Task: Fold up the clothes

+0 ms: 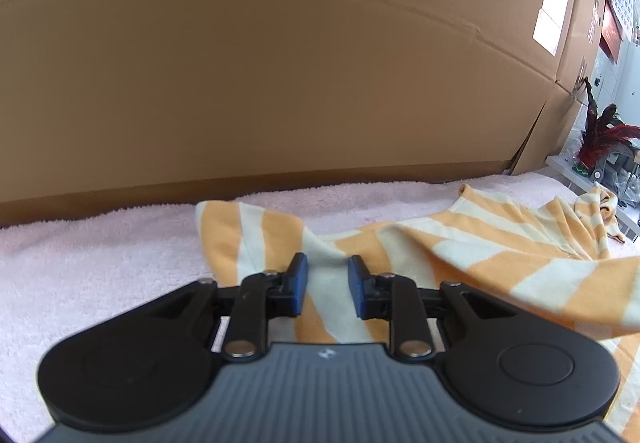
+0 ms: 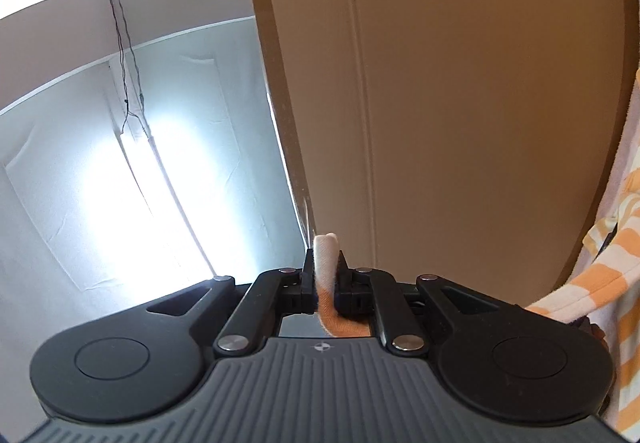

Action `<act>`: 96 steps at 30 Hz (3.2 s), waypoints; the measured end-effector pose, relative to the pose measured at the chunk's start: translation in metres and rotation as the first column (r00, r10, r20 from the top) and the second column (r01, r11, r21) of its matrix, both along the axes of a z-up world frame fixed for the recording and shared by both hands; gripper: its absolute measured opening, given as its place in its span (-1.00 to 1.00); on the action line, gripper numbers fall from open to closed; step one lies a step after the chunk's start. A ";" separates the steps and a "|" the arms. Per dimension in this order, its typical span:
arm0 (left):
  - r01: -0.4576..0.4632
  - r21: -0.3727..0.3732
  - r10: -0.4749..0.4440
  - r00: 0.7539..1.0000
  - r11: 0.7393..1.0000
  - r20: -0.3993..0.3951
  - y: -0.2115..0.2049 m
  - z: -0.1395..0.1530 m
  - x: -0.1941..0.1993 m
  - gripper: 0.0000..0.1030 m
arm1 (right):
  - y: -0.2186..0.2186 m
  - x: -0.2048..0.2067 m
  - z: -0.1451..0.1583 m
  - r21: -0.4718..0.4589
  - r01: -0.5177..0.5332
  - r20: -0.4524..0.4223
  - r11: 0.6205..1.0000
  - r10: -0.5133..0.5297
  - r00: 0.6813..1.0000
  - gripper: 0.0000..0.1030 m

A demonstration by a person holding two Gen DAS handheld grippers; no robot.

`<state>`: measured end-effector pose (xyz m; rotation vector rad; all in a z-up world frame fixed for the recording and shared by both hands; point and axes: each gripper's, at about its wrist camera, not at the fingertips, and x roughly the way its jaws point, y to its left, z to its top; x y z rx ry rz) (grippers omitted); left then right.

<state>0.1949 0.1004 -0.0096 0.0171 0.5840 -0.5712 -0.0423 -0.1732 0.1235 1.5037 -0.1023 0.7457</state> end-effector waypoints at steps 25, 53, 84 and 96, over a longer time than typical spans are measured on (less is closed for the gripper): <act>0.111 -0.065 -0.113 0.993 0.992 -0.028 -0.004 0.000 -0.004 -0.51 | 0.013 -0.007 0.015 -0.060 -0.120 0.072 0.991 0.124 0.990 -0.80; 0.070 -0.086 -0.074 0.996 0.994 -0.053 0.028 0.007 0.005 0.06 | 0.029 -0.035 -0.007 -0.183 -0.288 0.081 0.940 0.306 0.949 -0.76; 0.043 -0.290 -0.110 0.969 0.956 -0.220 0.078 0.019 0.016 -0.87 | 0.019 -0.035 -0.030 -0.174 -0.268 0.020 0.948 0.276 0.961 -0.69; 0.073 -0.278 -0.135 0.968 0.958 -0.212 0.063 0.016 0.012 -1.00 | 0.019 -0.034 -0.028 -0.180 -0.272 0.005 0.945 0.278 0.961 -0.68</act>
